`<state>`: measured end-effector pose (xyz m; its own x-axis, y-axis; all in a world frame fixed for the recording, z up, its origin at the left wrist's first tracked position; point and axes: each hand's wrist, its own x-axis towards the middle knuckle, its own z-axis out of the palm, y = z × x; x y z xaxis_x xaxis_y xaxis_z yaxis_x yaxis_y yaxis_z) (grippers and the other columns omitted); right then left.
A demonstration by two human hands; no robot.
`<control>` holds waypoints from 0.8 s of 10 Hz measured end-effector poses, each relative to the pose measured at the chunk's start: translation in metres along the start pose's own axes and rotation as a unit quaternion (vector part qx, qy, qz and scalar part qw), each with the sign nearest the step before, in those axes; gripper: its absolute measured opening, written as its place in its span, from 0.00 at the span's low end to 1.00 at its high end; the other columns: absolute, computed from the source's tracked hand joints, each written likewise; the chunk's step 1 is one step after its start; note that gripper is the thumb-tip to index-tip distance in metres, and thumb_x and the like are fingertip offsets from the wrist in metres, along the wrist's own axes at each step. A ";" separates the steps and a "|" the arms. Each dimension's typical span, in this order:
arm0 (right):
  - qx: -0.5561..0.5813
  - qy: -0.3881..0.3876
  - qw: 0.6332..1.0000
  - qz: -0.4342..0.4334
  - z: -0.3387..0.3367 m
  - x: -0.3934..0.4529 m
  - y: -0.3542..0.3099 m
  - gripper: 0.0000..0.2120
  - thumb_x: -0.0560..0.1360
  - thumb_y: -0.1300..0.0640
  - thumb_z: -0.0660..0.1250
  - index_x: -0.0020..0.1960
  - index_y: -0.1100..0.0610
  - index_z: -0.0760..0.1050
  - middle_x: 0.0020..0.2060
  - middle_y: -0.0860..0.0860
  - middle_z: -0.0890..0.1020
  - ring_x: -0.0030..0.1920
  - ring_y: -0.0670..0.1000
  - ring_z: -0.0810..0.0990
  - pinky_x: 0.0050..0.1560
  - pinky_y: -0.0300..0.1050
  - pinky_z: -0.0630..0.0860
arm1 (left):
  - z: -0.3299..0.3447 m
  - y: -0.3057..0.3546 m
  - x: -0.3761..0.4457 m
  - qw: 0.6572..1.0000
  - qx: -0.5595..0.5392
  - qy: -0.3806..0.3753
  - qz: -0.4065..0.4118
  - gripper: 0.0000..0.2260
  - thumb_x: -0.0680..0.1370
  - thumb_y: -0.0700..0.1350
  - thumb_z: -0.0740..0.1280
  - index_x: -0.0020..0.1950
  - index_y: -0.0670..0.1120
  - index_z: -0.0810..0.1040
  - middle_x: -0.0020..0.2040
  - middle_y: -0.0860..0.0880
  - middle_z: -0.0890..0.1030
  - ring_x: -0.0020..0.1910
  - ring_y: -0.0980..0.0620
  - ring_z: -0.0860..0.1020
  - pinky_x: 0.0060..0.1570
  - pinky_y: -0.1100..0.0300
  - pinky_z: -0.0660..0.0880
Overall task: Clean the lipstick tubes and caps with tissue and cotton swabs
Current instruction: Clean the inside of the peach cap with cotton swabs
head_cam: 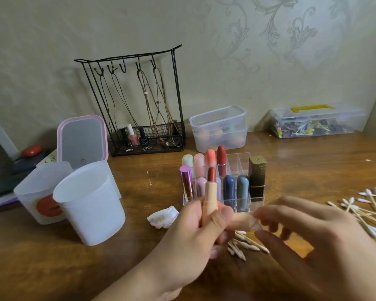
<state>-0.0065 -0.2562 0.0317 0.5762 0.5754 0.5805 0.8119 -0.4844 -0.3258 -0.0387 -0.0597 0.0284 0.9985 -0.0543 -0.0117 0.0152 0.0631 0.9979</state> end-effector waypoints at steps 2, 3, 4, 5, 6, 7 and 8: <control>-0.143 0.058 0.983 -0.101 0.012 -0.002 0.007 0.04 0.74 0.61 0.70 0.46 0.59 0.83 0.37 0.53 0.81 0.32 0.55 0.77 0.28 0.46 0.76 | 0.000 -0.001 -0.002 1.000 0.012 -0.004 -0.024 0.22 0.65 0.60 0.68 0.53 0.47 0.76 0.32 0.53 0.74 0.32 0.59 0.71 0.29 0.66 0.68; -0.039 0.050 0.997 -0.038 0.018 -0.001 0.004 0.05 0.75 0.58 0.68 0.44 0.55 0.83 0.36 0.46 0.80 0.32 0.44 0.76 0.32 0.36 0.74 | 0.000 -0.003 -0.003 0.993 0.114 0.018 0.011 0.21 0.66 0.63 0.64 0.53 0.54 0.75 0.33 0.60 0.76 0.35 0.62 0.75 0.38 0.65 0.72; 0.083 0.012 0.992 0.100 0.014 0.001 -0.004 0.06 0.74 0.58 0.73 0.40 0.49 0.83 0.29 0.41 0.78 0.27 0.40 0.73 0.28 0.30 0.68 | 0.000 -0.006 -0.005 0.977 0.205 0.043 0.042 0.22 0.67 0.66 0.60 0.56 0.57 0.71 0.41 0.60 0.76 0.44 0.61 0.77 0.49 0.64 0.76; 0.269 -0.066 0.917 0.285 0.009 0.009 -0.009 0.10 0.74 0.57 0.74 0.35 0.56 0.81 0.22 0.50 0.75 0.22 0.44 0.67 0.24 0.36 0.64 | 0.001 -0.006 -0.007 0.971 0.225 0.043 0.070 0.20 0.67 0.65 0.60 0.56 0.59 0.70 0.46 0.65 0.76 0.50 0.65 0.76 0.52 0.70 0.75; 0.541 -0.129 0.698 0.452 0.004 0.015 -0.003 0.11 0.68 0.67 0.72 0.30 0.65 0.73 0.21 0.57 0.68 0.17 0.50 0.65 0.17 0.33 0.60 | 0.003 -0.004 -0.008 0.958 0.258 0.019 0.120 0.15 0.70 0.61 0.60 0.54 0.59 0.69 0.51 0.73 0.71 0.53 0.74 0.71 0.45 0.80 0.67; 0.659 -0.165 0.561 0.473 0.000 0.017 -0.004 0.08 0.65 0.75 0.67 0.32 0.66 0.72 0.22 0.53 0.63 0.15 0.47 0.63 0.14 0.31 0.58 | 0.005 -0.005 -0.007 0.946 0.289 0.006 0.147 0.12 0.72 0.60 0.60 0.54 0.60 0.68 0.54 0.71 0.70 0.56 0.72 0.70 0.46 0.82 0.65; 0.554 -0.119 0.698 0.438 0.003 0.015 -0.005 0.10 0.65 0.67 0.74 0.34 0.63 0.73 0.22 0.55 0.64 0.17 0.50 0.64 0.16 0.34 0.61 | 0.003 -0.004 -0.003 0.974 0.193 0.016 0.117 0.14 0.71 0.60 0.63 0.54 0.58 0.73 0.44 0.60 0.77 0.47 0.64 0.77 0.46 0.72 0.71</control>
<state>-0.0023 -0.2435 0.0399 0.7889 0.5359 -0.3007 -0.3629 0.0114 -0.9318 -0.0415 -0.0628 0.0242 0.9733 -0.0526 0.2233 -0.2285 -0.3095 0.9230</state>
